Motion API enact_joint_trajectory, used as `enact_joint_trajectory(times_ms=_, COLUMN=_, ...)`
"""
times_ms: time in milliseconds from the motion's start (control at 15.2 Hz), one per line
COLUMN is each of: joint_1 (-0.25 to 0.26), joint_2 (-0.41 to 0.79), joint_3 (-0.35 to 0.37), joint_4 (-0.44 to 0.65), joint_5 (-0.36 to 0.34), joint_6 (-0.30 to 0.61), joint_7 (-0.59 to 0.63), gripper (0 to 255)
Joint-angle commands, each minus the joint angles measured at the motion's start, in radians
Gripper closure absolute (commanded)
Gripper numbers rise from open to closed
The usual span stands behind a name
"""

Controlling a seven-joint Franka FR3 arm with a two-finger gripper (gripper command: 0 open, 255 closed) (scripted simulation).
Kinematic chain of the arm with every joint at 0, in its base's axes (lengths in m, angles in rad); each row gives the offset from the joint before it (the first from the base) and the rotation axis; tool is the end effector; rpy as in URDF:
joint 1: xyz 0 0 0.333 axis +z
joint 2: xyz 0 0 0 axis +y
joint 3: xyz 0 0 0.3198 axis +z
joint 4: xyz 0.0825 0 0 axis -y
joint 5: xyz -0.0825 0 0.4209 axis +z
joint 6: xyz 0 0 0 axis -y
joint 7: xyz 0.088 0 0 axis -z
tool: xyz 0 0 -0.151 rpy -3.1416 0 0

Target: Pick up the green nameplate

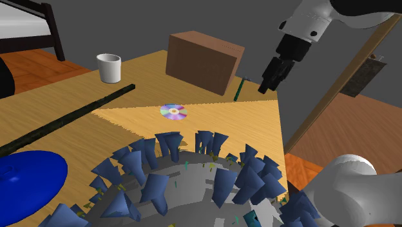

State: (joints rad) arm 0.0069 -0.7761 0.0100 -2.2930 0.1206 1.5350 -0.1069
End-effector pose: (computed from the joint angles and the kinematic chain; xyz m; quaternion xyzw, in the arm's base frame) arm 0.3410 0.0250 0.5757 -0.9964 -0.0631 -0.0116 0.0562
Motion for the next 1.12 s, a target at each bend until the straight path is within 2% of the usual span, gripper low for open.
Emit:
enact_joint_trajectory(times_ms=0, joint_1=0.0, joint_2=0.0, joint_3=0.0, joint_4=0.0, joint_5=0.0, joint_6=0.0, joint_7=0.0, gripper=0)
enact_joint_trajectory(times_ms=528, joint_1=-0.047, joint_2=0.225, joint_3=-0.08, joint_4=0.084, joint_5=-0.085, joint_6=0.127, joint_7=-0.094, gripper=0)
enact_joint_trajectory(times_ms=1056, joint_1=-0.085, joint_2=0.476, joint_3=-0.153, joint_4=0.238, joint_5=-0.135, joint_6=0.219, joint_7=-0.176, gripper=0)
